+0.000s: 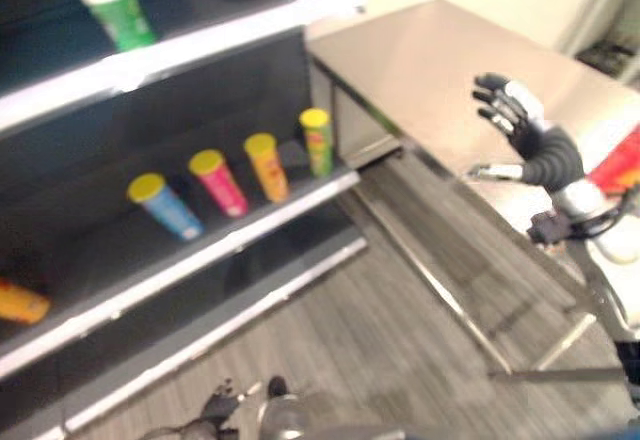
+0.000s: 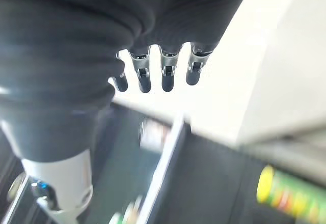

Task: Put the goods on the table back onto the shelves and tidy them up.

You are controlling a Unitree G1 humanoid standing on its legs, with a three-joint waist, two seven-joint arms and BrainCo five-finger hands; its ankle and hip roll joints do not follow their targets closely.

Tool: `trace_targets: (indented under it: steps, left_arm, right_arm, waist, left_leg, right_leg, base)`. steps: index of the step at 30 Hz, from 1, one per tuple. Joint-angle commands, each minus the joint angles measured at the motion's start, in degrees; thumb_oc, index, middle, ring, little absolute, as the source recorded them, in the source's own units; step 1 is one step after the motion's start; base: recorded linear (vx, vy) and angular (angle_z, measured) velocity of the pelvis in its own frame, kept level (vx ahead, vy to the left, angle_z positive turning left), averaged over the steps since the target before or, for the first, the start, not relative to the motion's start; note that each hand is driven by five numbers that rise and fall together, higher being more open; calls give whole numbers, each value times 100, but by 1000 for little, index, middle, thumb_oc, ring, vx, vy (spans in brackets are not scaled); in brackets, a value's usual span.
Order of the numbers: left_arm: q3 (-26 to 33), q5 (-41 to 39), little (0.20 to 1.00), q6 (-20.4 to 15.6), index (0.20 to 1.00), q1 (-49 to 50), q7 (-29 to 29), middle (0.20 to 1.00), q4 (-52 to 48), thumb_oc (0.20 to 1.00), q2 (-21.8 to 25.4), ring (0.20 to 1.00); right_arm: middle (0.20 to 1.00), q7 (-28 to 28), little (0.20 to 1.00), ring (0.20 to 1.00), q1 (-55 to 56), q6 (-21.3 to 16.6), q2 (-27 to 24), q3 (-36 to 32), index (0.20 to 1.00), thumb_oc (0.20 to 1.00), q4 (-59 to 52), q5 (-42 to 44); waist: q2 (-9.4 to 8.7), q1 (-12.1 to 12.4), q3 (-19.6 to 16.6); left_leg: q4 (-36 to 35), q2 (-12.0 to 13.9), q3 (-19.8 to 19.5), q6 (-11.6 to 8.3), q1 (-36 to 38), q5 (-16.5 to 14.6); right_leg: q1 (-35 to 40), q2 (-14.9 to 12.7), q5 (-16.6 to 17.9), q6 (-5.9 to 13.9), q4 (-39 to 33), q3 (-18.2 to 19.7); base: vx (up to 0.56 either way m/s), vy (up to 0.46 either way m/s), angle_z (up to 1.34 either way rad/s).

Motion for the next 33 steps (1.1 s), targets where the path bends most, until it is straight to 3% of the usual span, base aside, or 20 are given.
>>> trace_targets:
  steps: [1, 3, 5, 6, 7, 8, 9, 11, 12, 13, 14, 18, 20, 24, 25, 27, 28, 30, 33]
  left_arm:
    - [64, -166, 1000, -113, 1000, -359, 228, 1000, 49, 1000, 189, 1000]
    - [48, -229, 1000, -81, 1000, -383, 289, 1000, 94, 1000, 78, 1000]
    - [-19, -205, 1000, -74, 1000, -407, 285, 1000, 154, 1000, -23, 1000]
    - [-20, -205, 1000, -74, 1000, -407, 285, 1000, 154, 1000, -23, 1000]
    - [-76, -153, 1000, -68, 1000, -389, 251, 1000, 203, 1000, -97, 1000]
    - [-81, -153, 1000, -68, 1000, -395, 251, 1000, 204, 1000, -97, 1000]
    - [-139, -109, 1000, -48, 1000, -353, 196, 1000, 223, 1000, -142, 1000]
    - [-167, -78, 1000, -38, 1000, -336, 155, 1000, 244, 1000, -167, 1000]
    - [-165, -78, 1000, -39, 1000, -341, 155, 1000, 244, 1000, -169, 1000]
    - [-228, 8, 1000, -22, 1000, -308, 122, 1000, 300, 1000, -203, 1000]
    - [-266, 17, 1000, -24, 1000, -297, 113, 1000, 330, 1000, -231, 1000]
    - [-293, 35, 1000, -9, 1000, -270, 106, 1000, 310, 1000, -272, 1000]
    - [-303, 24, 1000, -23, 1000, -330, 201, 1000, 216, 1000, -242, 1000]
    - [-269, -26, 1000, -33, 1000, -353, 286, 1000, 165, 1000, -245, 1000]
    - [-261, -12, 1000, -20, 1000, -388, 305, 1000, 184, 1000, -233, 1000]
    - [-223, -28, 1000, -4, 1000, -393, 348, 1000, 112, 1000, -180, 1000]
    - [-225, -28, 1000, -1, 1000, -398, 349, 1000, 108, 1000, -180, 1000]
    - [-253, -10, 1000, -9, 1000, -400, 352, 1000, 17, 1000, -85, 1000]
    - [-236, 43, 1000, -20, 1000, -431, 346, 1000, 28, 1000, -13, 1000]
  right_arm:
    - [1000, -845, 1000, 1000, -470, -634, 7, -476, 1000, 1000, -214, -608]
    - [1000, -1141, 1000, 1000, -349, -734, 65, -820, 1000, 1000, -336, -452]
    - [1000, -1184, 1000, 1000, -337, -808, 147, -922, 1000, 1000, -422, -274]
    - [1000, -1184, 1000, 1000, -337, -807, 147, -922, 1000, 1000, -422, -274]
    - [1000, -1211, 1000, 1000, -254, -840, 163, -1084, 1000, 1000, -525, -251]
    - [1000, -1212, 1000, 1000, -249, -838, 162, -1092, 1000, 1000, -531, -251]
    - [1000, -1233, 1000, 1000, -274, -899, 141, -1117, 1000, 1000, -618, -216]
    - [1000, -1288, 1000, 1000, -403, -911, 97, -1050, 1000, 1000, -652, -240]
    - [1000, -1289, 1000, 1000, -409, -912, 95, -1049, 1000, 1000, -650, -240]
    - [1000, -1333, 1000, 1000, -546, -935, 91, -1026, 1000, 1000, -677, -237]
    - [1000, -1353, 1000, 1000, -575, -955, 74, -1019, 1000, 1000, -691, -253]
    - [1000, -1507, 1000, 1000, -528, -957, 32, -1242, 1000, 1000, -824, -600]
    - [1000, -1975, 1000, 1000, -427, -1042, 130, -1658, 1000, 1000, -816, -898]
    - [1000, -2299, 1000, 1000, -267, -1022, 195, -2045, 1000, 1000, -812, -1111]
    - [1000, -2458, 1000, 1000, -199, -1032, 267, -2262, 1000, 1000, -859, -1204]
    - [1000, -2601, 1000, 1000, -73, -997, 233, -2573, 1000, 1000, -935, -1315]
    - [1000, -2603, 1000, 1000, -74, -994, 233, -2580, 1000, 1000, -939, -1317]
    - [1000, -2659, 1000, 1000, 79, -1009, 87, -2823, 1000, 1000, -913, -1288]
    - [1000, -2679, 1000, 1000, 357, -1025, -64, -3117, 1000, 1000, -783, -1223]
  waist:
    - [151, 155, -90]
    - [291, -18, 53]
    - [373, -52, 234]
    - [374, -55, 235]
    - [381, -74, 293]
    - [385, -84, 282]
    - [349, -72, 339]
    - [303, -57, 320]
    - [304, -64, 307]
    - [298, -37, 296]
    - [324, -40, 261]
    - [419, -113, 116]
    - [400, -229, -75]
    - [428, -293, -148]
    - [478, -359, -130]
    - [494, -498, -8]
    - [493, -485, -5]
    - [567, -649, 155]
    - [584, -675, 146]
  left_leg:
    - [-1385, 28, 116, -70, 178, 98]
    - [-1440, 383, -44, -211, 127, 384]
    - [-1432, 373, -494, -245, 24, 513]
    - [-1432, 372, -498, -245, 23, 513]
    - [-1375, 131, -774, -197, -22, 397]
    - [-1383, 124, -790, -184, -49, 420]
    - [-1068, -258, -888, -63, -110, 145]
    - [-804, -620, -995, 64, -159, -196]
    - [-790, -627, -1000, 77, -194, -188]
    - [-641, -948, -1081, 182, -169, -473]
    - [-673, -1117, -1095, 271, -127, -556]
    - [-1114, -1328, -1193, 371, 219, -573]
    - [-1288, -1398, -1214, 368, 341, -554]
    - [-1407, -1470, -1175, 472, 553, -654]
    - [-1437, -1514, -1152, 560, 674, -738]
    - [-1441, -1612, -1137, 732, 901, -901]
    - [-1441, -1622, -1126, 748, 882, -872]
    - [-1441, -1585, -1204, 862, 974, -865]
    - [-1441, -1550, -1214, 854, 971, -886]
  right_leg:
    - [323, 294, -20, -86, -427, -183]
    - [291, 878, -352, -364, -470, -22]
    - [322, 1066, -449, -503, -470, -4]
    - [323, 1067, -450, -503, -470, -7]
    - [331, 1079, -432, -554, -470, -67]
    - [313, 1078, -417, -551, -470, -84]
    - [309, 1055, -365, -589, -470, -110]
    - [223, 1053, -300, -614, -470, -68]
    - [198, 1047, -284, -609, -470, -73]
    - [179, 1061, -254, -626, -470, -57]
    - [147, 1075, -214, -628, -470, -81]
    - [114, 1149, -248, -630, -421, -30]
    - [146, 1070, -251, -569, -418, -50]
    - [164, 880, -308, -473, -117, -45]
    - [8, 720, -339, -404, 424, 0]
    - [-383, 361, -15, -220, 1544, 219]
    - [-419, 347, 5, -216, 1567, 236]
    - [-866, 264, 294, -210, 2505, 549]
    - [-998, 194, 216, -262, 2698, 717]
  base:
    - [-64, -315, -38]
    - [-140, -479, 1]
    - [-127, -274, 6]
    - [-95, -204, 4]
    - [-60, -129, 0]
    - [-121, -234, 3]
    - [-97, -126, 23]
    - [-70, -102, 19]
    - [-24, -41, -5]
    - [0, 0, 0]
    - [0, 0, 0]
    - [58, 69, -12]
    - [177, 161, -5]
    - [149, 173, -11]
    - [138, 231, -6]
    - [133, 241, -11]
    - [34, 134, -27]
    - [39, 113, -45]
    - [50, 10, 0]
